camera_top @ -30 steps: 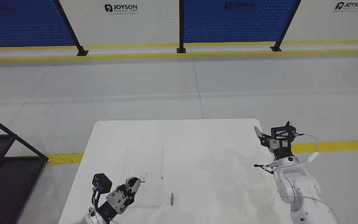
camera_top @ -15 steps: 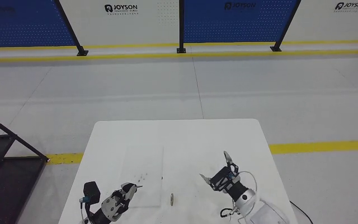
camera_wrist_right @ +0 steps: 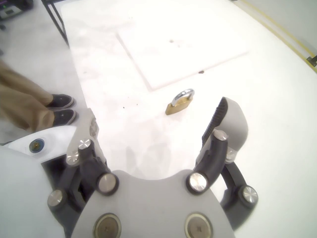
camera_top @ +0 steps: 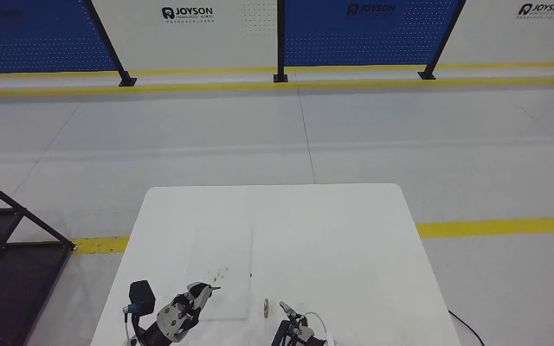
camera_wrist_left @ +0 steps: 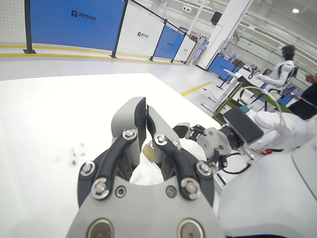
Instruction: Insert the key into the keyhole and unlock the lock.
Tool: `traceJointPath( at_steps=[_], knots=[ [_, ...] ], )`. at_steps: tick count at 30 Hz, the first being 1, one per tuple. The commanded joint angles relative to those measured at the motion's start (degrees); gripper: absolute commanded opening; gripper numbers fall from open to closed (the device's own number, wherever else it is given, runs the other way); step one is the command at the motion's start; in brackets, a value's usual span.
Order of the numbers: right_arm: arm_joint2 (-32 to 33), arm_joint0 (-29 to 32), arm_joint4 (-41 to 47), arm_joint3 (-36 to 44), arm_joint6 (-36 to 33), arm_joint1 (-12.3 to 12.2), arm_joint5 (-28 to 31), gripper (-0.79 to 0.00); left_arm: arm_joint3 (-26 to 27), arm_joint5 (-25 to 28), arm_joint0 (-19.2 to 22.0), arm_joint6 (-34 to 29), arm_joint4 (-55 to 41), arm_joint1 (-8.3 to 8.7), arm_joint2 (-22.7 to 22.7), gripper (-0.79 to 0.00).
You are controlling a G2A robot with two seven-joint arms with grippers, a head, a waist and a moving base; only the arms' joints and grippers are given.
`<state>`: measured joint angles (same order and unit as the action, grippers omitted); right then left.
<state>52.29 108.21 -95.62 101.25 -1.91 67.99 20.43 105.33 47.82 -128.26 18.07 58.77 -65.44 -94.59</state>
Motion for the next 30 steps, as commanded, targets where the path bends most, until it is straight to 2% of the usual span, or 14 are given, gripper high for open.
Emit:
traceJointPath(
  at_steps=[1, 5, 8, 11, 15, 17, 18, 19, 30],
  knots=[
    [-1.04, -1.06, 0.11, -1.36, -0.4, 0.42, -3.59, 0.0, 0.0, 0.0, 0.0, 0.0, 0.0, 0.0, 0.0, -0.785],
    [-3.3, -3.58, -1.48, -4.08, -1.81, 1.27, -9.12, 0.0, 0.0, 0.0, 0.0, 0.0, 0.0, 0.0, 0.0, -0.785],
    [-4.57, -5.52, -0.01, -6.34, -2.26, 1.93, -11.09, 0.0, 0.0, 0.0, 0.0, 0.0, 0.0, 0.0, 0.0, -0.785],
    [-5.72, -7.2, 0.71, -8.19, -2.42, 2.41, -11.76, -0.123, 0.0, 0.0, 0.0, 0.0, 0.0, 0.0, 0.0, -0.785],
    [-7.13, -9.16, 0.82, -10.47, -2.67, 2.9, -11.72, -0.194, 0.0, 0.0, 0.0, 0.0, 0.0, 0.0, 0.0, -0.785],
    [-7.62, -9.84, 1.07, -11.2, -2.58, 3.1, -11.96, -0.268, 0.0, 0.0, 0.0, 0.0, 0.0, 0.0, 0.0, -0.785],
    [-7.84, -10.14, 1.26, -11.49, -2.5, 3.2, -12.1, -0.348, 0.0, 0.0, 0.0, 0.0, 0.0, 0.0, 0.0, -0.785],
    [-8.08, -10.46, 1.51, -11.8, -2.43, 3.31, -12.27, -0.388, 0.0, 0.0, 0.0, 0.0, 0.0, 0.0, 0.0, -0.785],
    [-9.82, -12.77, 3.74, -14.53, -2.47, 4.11, -12.58, -0.428, 0.0, 0.0, 0.0, 0.0, 0.0, 0.0, 0.0, -0.785]
  ],
)
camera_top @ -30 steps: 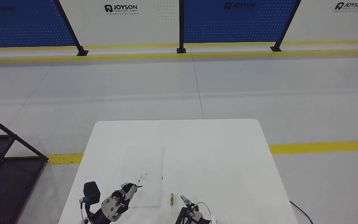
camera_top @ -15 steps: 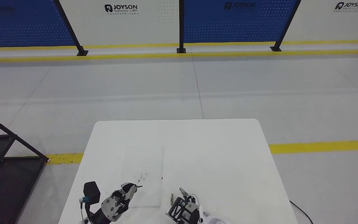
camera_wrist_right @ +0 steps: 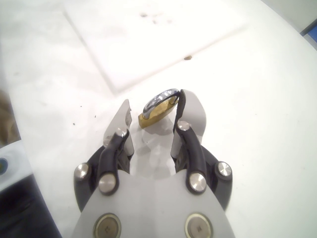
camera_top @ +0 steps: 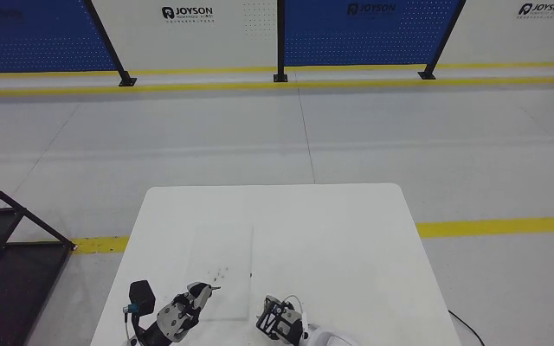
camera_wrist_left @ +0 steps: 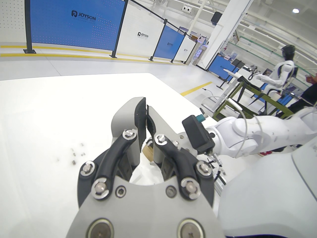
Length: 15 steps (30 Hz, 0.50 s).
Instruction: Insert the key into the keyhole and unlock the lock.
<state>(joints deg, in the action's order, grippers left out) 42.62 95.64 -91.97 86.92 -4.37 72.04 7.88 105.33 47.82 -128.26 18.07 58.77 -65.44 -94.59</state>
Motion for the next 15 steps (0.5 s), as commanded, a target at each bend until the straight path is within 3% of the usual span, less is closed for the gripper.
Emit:
traceJointPath(
  at_steps=[1, 6, 8, 11, 15],
  knots=[
    [-0.26, -0.33, 0.22, -0.39, -0.06, 0.11, -0.09, -0.44, 0.0, 0.0, 0.0, 0.0, 0.0, 0.0, 0.0, -0.785],
    [-0.56, -0.78, 0.78, -1.11, 0.1, 0.3, -0.94, -0.517, 0.0, 0.0, 0.0, 0.0, 0.0, 0.0, 0.0, -0.785],
    [-0.63, -0.91, 1.22, -1.41, 0.34, 0.36, -1.01, -0.588, 0.0, 0.0, 0.0, 0.0, 0.0, 0.0, 0.0, -0.785],
    [-0.59, -0.95, 1.8, -1.57, 1.06, 0.4, -1.3, -0.785, 0.0, 0.0, 0.0, 0.0, 0.0, 0.0, 0.0, -0.785],
    [-0.35, -0.65, 1.69, -1.29, 2.3, 0.26, -1.71, -0.785, 0.0, 0.0, 0.0, 0.0, 0.0, 0.0, 0.0, -0.785]
  ],
)
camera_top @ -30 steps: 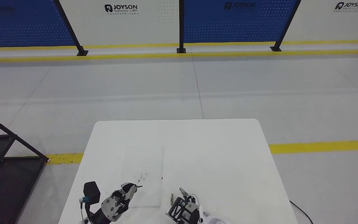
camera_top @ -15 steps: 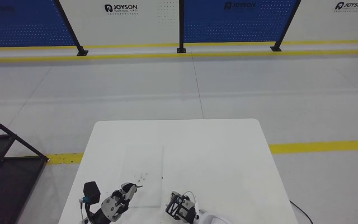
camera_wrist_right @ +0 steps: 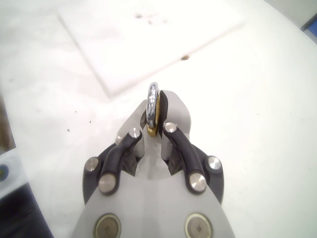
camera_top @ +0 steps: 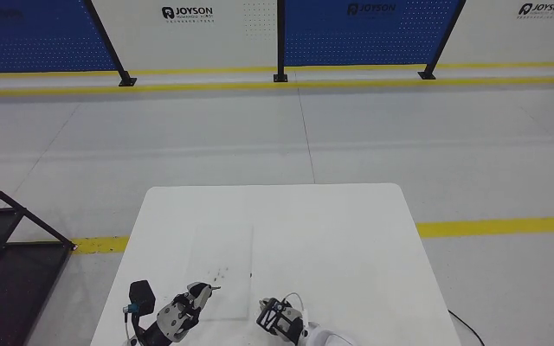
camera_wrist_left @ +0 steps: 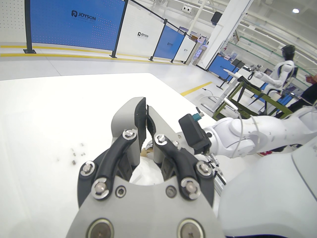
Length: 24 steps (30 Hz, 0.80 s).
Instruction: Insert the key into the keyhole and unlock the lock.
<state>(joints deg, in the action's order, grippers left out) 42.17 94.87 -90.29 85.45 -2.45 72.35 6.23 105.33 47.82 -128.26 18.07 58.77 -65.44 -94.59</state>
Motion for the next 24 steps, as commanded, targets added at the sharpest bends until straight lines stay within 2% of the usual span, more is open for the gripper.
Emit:
traceJointPath(
  at_steps=[1, 7, 13, 16, 18, 22, 24],
  knots=[
    [0.28, 0.29, 0.47, 0.47, 0.92, -0.12, 0.2, -0.785, 0.0, 0.0, 0.0, 0.0, 0.0, 0.0, 0.0, -0.785],
    [3.93, 2.99, 4.41, 5.21, 7.03, -1.01, -0.84, -0.785, 0.04, -0.8, 0.38, -0.11, -0.62, -0.05, 0.25, -0.785],
    [12.46, 6.31, 17.03, 11.13, 16.86, -3.18, 12.8, -0.785, 0.61, -0.13, 1.07, -0.01, -4.59, -0.14, 1.68, -0.785],
    [16.0, 7.05, 23.12, 13.04, 19.9, -3.85, 18.06, -0.785, 0.41, 4.44, 1.73, 0.25, -6.88, -0.06, 2.97, -0.785],
    [17.72, 7.6, 26.41, 13.71, 21.78, -4.03, 18.72, -0.785, -0.15, 6.81, 2.24, 0.12, -8.11, 0.06, 3.07, -0.785],
    [19.02, 7.29, 34.81, 14.08, 23.0, -4.24, 25.83, -0.785, -0.07, 9.16, 2.54, -0.65, -9.15, 0.16, 4.02, -0.785],
    [19.48, 7.05, 41.9, 13.28, 21.97, -4.39, 30.99, -0.785, 0.08, 9.92, 2.64, -0.86, -10.1, 0.17, 4.55, -0.785]
  ],
)
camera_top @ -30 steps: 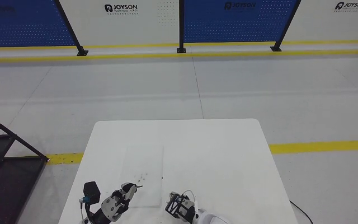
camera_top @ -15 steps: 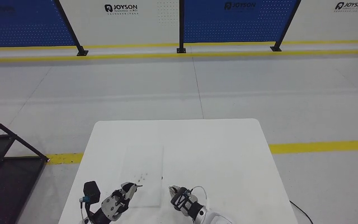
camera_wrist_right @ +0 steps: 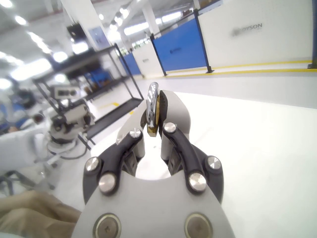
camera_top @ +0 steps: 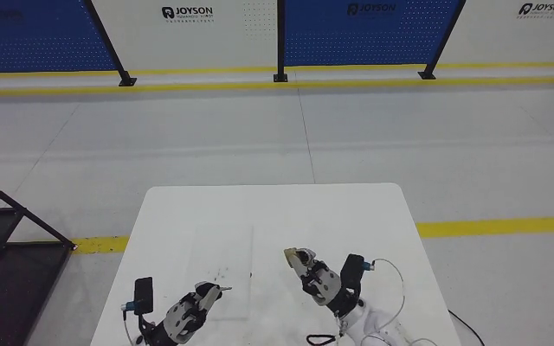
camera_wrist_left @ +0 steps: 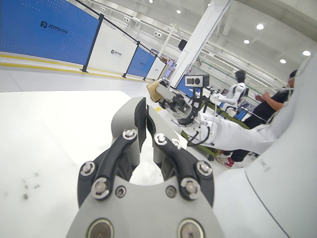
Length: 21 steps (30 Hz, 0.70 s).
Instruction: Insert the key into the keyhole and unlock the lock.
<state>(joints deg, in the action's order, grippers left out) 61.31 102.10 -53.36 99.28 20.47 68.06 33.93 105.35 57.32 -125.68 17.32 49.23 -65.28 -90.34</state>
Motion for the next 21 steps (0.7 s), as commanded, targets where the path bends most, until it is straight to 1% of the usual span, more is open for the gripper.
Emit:
traceJointPath(
  at_steps=[1, 2, 18, 19, 21],
  knots=[
    [0.84, -0.65, 7.96, -0.72, -2.88, -0.26, 5.29, -0.785, 0.08, 0.68, 0.13, -0.05, -0.99, 0.02, 0.46, -0.785],
    [1.07, -0.87, 8.67, -0.67, -3.66, -0.34, 5.92, -0.785, 0.08, 0.68, 0.13, -0.05, -0.99, 0.02, 0.46, -0.785],
    [0.9, -0.94, 8.7, -0.69, -4.05, -0.32, 5.84, -0.785, 0.08, 0.68, 0.13, -0.05, -0.99, 0.02, 0.46, -0.785],
    [0.17, -1.74, 9.52, -0.86, -5.7, -0.2, 5.3, -0.785, 0.09, 0.35, 0.31, -0.45, -1.41, 0.0, 0.91, -0.785],
    [-1.44, -3.41, 12.35, -1.8, -6.52, 0.29, 3.71, -0.785, 0.13, -1.12, 1.18, -1.82, -2.63, -0.05, 1.99, -0.785]
  ],
)
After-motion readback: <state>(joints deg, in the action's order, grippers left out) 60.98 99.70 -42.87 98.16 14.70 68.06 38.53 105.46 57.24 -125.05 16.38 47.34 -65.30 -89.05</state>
